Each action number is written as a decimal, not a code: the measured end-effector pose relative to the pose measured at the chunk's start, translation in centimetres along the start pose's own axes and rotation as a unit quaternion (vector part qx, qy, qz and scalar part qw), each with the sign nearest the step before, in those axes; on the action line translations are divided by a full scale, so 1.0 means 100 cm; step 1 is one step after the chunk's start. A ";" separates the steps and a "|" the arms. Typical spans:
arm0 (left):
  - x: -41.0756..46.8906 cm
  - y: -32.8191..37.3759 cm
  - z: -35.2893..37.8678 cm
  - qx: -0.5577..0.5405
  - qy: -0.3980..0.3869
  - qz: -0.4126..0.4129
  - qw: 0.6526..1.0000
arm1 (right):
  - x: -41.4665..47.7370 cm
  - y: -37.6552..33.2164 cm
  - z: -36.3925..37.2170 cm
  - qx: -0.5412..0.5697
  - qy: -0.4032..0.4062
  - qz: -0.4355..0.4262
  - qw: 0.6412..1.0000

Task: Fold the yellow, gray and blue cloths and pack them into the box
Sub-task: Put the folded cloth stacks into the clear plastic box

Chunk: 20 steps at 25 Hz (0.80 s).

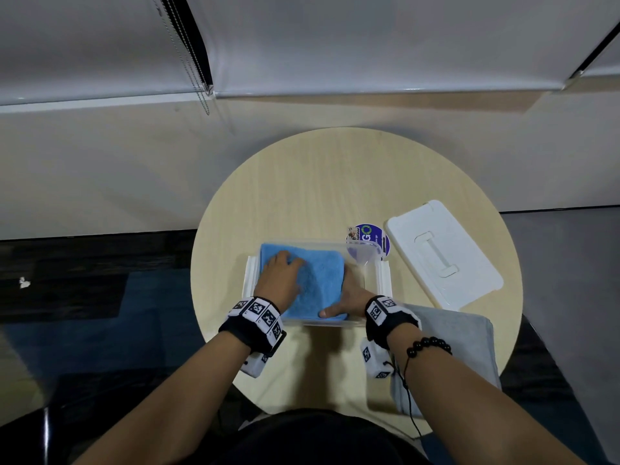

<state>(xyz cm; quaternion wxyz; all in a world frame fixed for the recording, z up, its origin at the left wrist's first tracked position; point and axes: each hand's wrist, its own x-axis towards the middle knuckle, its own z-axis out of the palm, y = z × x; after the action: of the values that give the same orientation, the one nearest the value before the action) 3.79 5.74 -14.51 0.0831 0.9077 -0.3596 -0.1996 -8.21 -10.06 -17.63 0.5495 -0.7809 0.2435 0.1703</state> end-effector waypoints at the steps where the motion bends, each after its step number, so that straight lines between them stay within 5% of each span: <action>1: 0.000 -0.005 0.007 0.004 -0.043 -0.006 0.999 | 0.001 0.001 0.003 -0.053 0.014 0.021 0.998; 6: 0.000 -0.015 0.035 0.094 -0.083 -0.006 0.992 | 0.000 -0.005 0.005 -0.182 -0.037 0.134 0.973; 9: 0.004 -0.018 0.038 0.133 -0.096 -0.008 0.986 | -0.004 -0.017 0.001 -0.235 0.036 0.141 0.961; 13: 0.006 -0.019 0.037 0.152 -0.127 -0.007 0.980 | 0.001 -0.039 0.016 -0.343 0.178 -0.144 0.911; 15: 0.008 -0.020 0.035 0.167 -0.141 -0.002 0.976 | 0.010 -0.040 0.026 -0.400 0.102 -0.177 0.893; 18: 0.011 -0.026 0.034 0.176 -0.147 0.006 0.973 | 0.024 -0.023 0.032 -0.502 -0.033 -0.055 0.863; 20: 0.014 -0.029 0.032 0.194 -0.165 0.009 0.967 | 0.030 -0.011 0.035 -0.527 -0.053 -0.019 0.848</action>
<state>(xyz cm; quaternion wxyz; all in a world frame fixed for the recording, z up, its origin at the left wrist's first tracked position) 5.16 6.90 -18.72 -0.1533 0.8576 -0.4085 -0.2725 -5.08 -7.08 -19.55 0.0711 -0.9474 0.0722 0.3037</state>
